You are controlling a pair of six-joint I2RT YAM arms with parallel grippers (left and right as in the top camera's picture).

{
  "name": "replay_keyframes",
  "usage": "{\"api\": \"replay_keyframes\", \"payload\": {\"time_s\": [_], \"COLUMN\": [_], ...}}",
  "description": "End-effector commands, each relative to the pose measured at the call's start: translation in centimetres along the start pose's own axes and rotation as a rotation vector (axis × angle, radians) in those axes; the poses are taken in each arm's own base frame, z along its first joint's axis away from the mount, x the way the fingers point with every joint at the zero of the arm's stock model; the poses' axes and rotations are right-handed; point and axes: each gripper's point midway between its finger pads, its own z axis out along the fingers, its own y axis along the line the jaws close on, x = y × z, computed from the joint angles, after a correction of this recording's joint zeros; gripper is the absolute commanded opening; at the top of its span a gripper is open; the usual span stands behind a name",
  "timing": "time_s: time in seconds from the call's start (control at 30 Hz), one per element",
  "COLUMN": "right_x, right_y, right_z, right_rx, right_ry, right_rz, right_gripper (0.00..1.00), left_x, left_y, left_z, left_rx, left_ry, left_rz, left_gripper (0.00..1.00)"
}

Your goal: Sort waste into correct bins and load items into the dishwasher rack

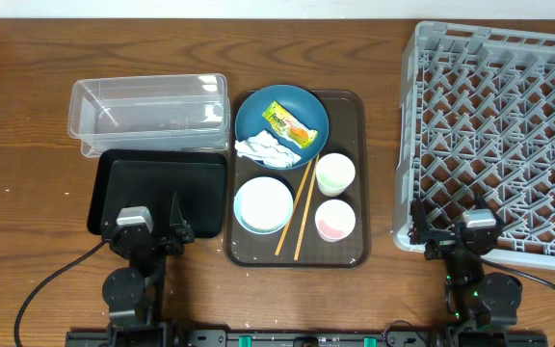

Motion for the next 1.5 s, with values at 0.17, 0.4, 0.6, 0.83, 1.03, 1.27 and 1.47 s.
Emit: {"api": "replay_keyframes", "payload": {"time_s": [0.17, 0.4, 0.6, 0.83, 1.03, 1.27, 1.47], "right_x": [0.11, 0.11, 0.12, 0.12, 0.11, 0.11, -0.16], "right_y": [0.34, 0.34, 0.34, 0.34, 0.34, 0.39, 0.44], "right_z": [0.02, 0.02, 0.02, 0.02, 0.02, 0.02, 0.01], "right_rx": [-0.015, -0.015, -0.015, -0.015, -0.015, -0.018, -0.021], "right_ry": [0.003, 0.003, 0.003, 0.003, 0.003, 0.003, -0.007], "right_rz": [0.002, 0.002, 0.002, 0.002, 0.002, 0.002, 0.043], "right_gripper": [0.99, 0.99, 0.99, 0.99, 0.99, 0.99, 0.99], "left_x": [1.60, 1.60, 1.61, 1.60, 1.60, 1.57, 1.51], "left_y": [0.17, 0.17, 0.17, 0.17, 0.17, 0.24, 0.18], "left_z": [0.08, 0.08, 0.08, 0.08, 0.08, 0.08, 0.07], "left_rx": [-0.003, -0.003, -0.003, -0.003, -0.003, -0.007, -0.004], "left_ry": [0.054, 0.054, 0.054, 0.054, 0.054, 0.053, 0.052], "left_rz": [0.007, 0.007, 0.007, 0.007, 0.007, 0.007, -0.015], "left_gripper": [0.92, 0.92, 0.92, 0.92, 0.92, 0.92, 0.92]}}
